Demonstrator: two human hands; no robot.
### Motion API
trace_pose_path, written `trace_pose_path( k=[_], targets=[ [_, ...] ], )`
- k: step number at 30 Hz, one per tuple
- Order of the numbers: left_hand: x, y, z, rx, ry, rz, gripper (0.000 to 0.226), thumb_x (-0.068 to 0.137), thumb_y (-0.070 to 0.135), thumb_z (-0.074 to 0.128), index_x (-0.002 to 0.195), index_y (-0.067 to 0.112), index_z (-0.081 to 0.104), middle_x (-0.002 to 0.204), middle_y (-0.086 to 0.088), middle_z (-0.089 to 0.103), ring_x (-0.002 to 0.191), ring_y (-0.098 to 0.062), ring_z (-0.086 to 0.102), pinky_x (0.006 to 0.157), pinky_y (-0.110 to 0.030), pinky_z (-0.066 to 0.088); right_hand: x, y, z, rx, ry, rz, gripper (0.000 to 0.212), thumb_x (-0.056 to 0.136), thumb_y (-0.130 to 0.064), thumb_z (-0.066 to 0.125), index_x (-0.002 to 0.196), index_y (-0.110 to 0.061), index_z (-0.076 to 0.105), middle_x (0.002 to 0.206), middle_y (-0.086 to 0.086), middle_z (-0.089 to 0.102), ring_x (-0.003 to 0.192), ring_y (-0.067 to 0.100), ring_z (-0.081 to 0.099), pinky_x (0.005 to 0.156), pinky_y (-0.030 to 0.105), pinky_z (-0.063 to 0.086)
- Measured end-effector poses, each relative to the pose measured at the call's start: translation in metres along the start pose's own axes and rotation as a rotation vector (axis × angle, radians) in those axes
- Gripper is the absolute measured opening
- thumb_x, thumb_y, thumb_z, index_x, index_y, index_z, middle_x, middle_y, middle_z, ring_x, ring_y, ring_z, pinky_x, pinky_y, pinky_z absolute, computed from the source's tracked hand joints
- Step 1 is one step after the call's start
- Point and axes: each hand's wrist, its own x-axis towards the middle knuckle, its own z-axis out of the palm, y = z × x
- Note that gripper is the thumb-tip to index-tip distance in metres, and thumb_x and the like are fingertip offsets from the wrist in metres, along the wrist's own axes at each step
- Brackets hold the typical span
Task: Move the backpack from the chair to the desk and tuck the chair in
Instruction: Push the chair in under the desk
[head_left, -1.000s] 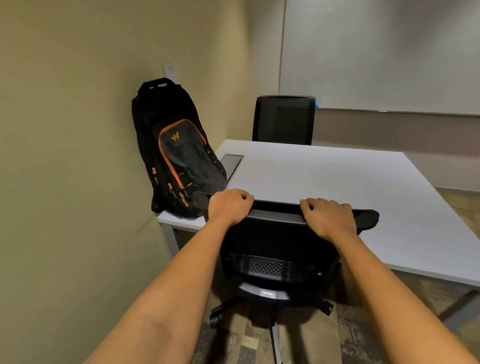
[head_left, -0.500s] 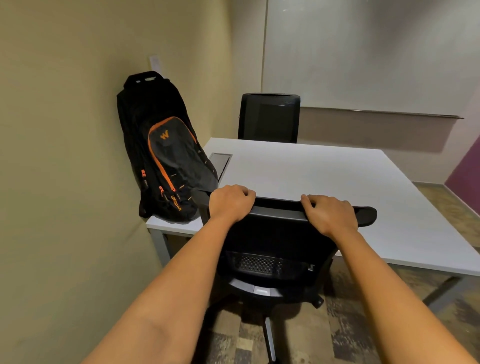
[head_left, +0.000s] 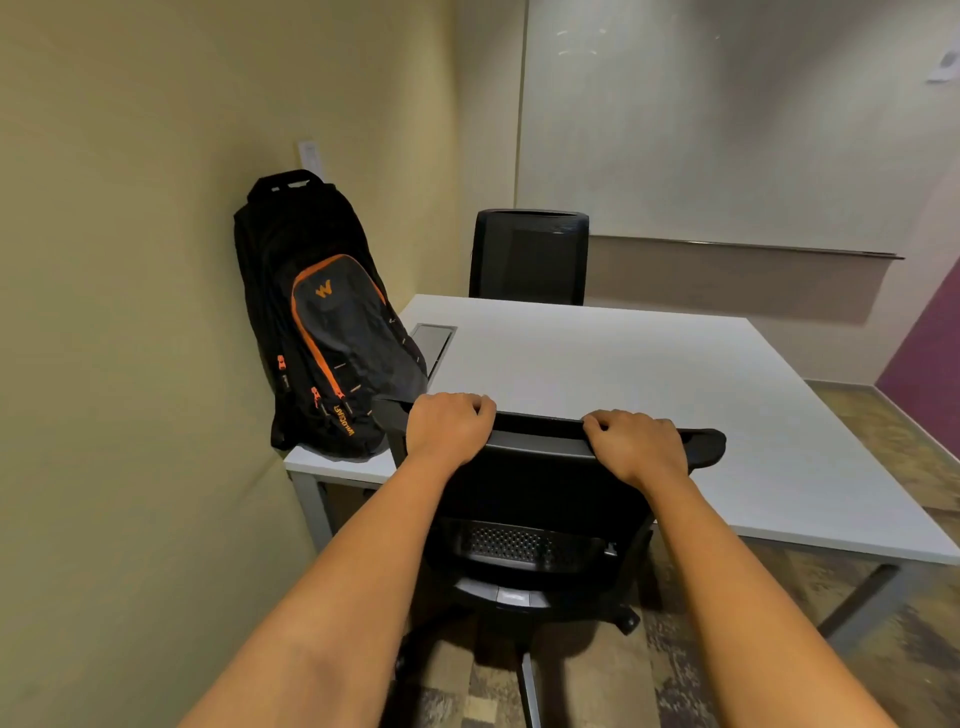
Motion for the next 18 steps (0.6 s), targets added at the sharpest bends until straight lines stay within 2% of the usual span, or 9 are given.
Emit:
trace_pose_path(
  k=[3,5,7,8,9,11,13,16,18],
  targets=[
    [-0.010,0.004,0.002,0.010,0.051,0.020,0.043,0.093,0.026,0.036,0.053,0.015,0.046,0.044,0.001,0.039,0.047,-0.021,0.039,0.044,-0.029,0.014,-0.006,0.002,-0.002,-0.013,-0.011,-0.010,0.048,0.098,-0.036,0.019,0.114,-0.026,0.063,0.114,0.005,0.067,0.097,0.027,0.057,0.090,0.039,0.034],
    [-0.016,0.006,0.003,0.011,0.076,0.034,0.040,0.092,0.025,0.038,0.058,0.012,0.055,0.051,-0.002,0.051,0.055,-0.024,0.048,0.047,-0.030,0.022,-0.010,0.003,-0.003,-0.022,-0.018,-0.017,0.049,0.098,-0.034,0.017,0.114,-0.023,0.062,0.116,0.006,0.066,0.100,0.027,0.057,0.090,0.039,0.033],
    [-0.023,0.005,0.004,0.015,0.067,0.073,0.037,0.094,0.025,0.037,0.083,0.016,0.072,0.083,-0.001,0.072,0.080,-0.023,0.062,0.068,-0.030,0.040,-0.015,0.002,-0.003,-0.028,-0.032,-0.022,0.049,0.099,-0.031,0.016,0.112,-0.020,0.061,0.117,0.007,0.065,0.101,0.027,0.056,0.092,0.039,0.033],
    [-0.027,0.004,0.005,0.002,0.056,0.084,0.037,0.095,0.026,0.036,0.103,0.019,0.072,0.106,0.001,0.072,0.099,-0.019,0.062,0.084,-0.031,0.041,-0.017,0.001,-0.003,-0.029,-0.037,-0.022,0.048,0.099,-0.031,0.016,0.111,-0.018,0.060,0.117,0.008,0.065,0.102,0.028,0.056,0.092,0.039,0.032],
    [-0.031,0.003,0.004,-0.010,0.031,0.085,0.039,0.096,0.026,0.035,0.118,0.021,0.066,0.124,0.001,0.065,0.114,-0.016,0.056,0.096,-0.032,0.037,-0.020,0.001,-0.004,-0.026,-0.038,-0.020,0.046,0.099,-0.030,0.016,0.108,-0.017,0.059,0.116,0.008,0.064,0.102,0.028,0.055,0.093,0.040,0.032],
    [-0.039,0.003,0.003,-0.005,-0.027,0.077,0.042,0.098,0.028,0.031,0.135,0.022,0.052,0.142,0.000,0.049,0.132,-0.015,0.041,0.105,-0.034,0.028,-0.026,0.000,-0.004,-0.014,-0.030,-0.005,0.043,0.098,-0.027,0.017,0.105,-0.015,0.058,0.116,0.009,0.063,0.104,0.029,0.054,0.093,0.040,0.032],
    [-0.045,0.004,0.000,0.012,-0.059,0.084,0.044,0.100,0.029,0.028,0.140,0.021,0.044,0.148,0.000,0.041,0.138,-0.016,0.031,0.109,-0.034,0.023,-0.032,-0.001,-0.004,-0.009,-0.015,0.000,0.042,0.099,-0.026,0.019,0.108,-0.014,0.058,0.120,0.008,0.062,0.109,0.029,0.053,0.095,0.040,0.033],
    [-0.057,0.006,-0.003,-0.013,-0.030,0.100,0.043,0.102,0.029,0.027,0.139,0.018,0.046,0.147,-0.002,0.043,0.136,-0.016,0.034,0.112,-0.033,0.019,-0.043,0.000,-0.003,0.004,0.018,-0.032,0.044,0.101,-0.029,0.019,0.116,-0.013,0.057,0.128,0.007,0.059,0.116,0.028,0.051,0.096,0.038,0.036],
    [-0.067,0.007,-0.002,-0.022,-0.007,0.098,0.044,0.102,0.033,0.027,0.139,0.018,0.045,0.146,-0.002,0.044,0.136,-0.015,0.034,0.115,-0.034,0.015,-0.051,0.001,-0.001,0.052,0.039,-0.051,0.047,0.103,-0.033,0.019,0.126,-0.012,0.054,0.135,0.006,0.055,0.123,0.026,0.048,0.102,0.037,0.034]
  ],
)
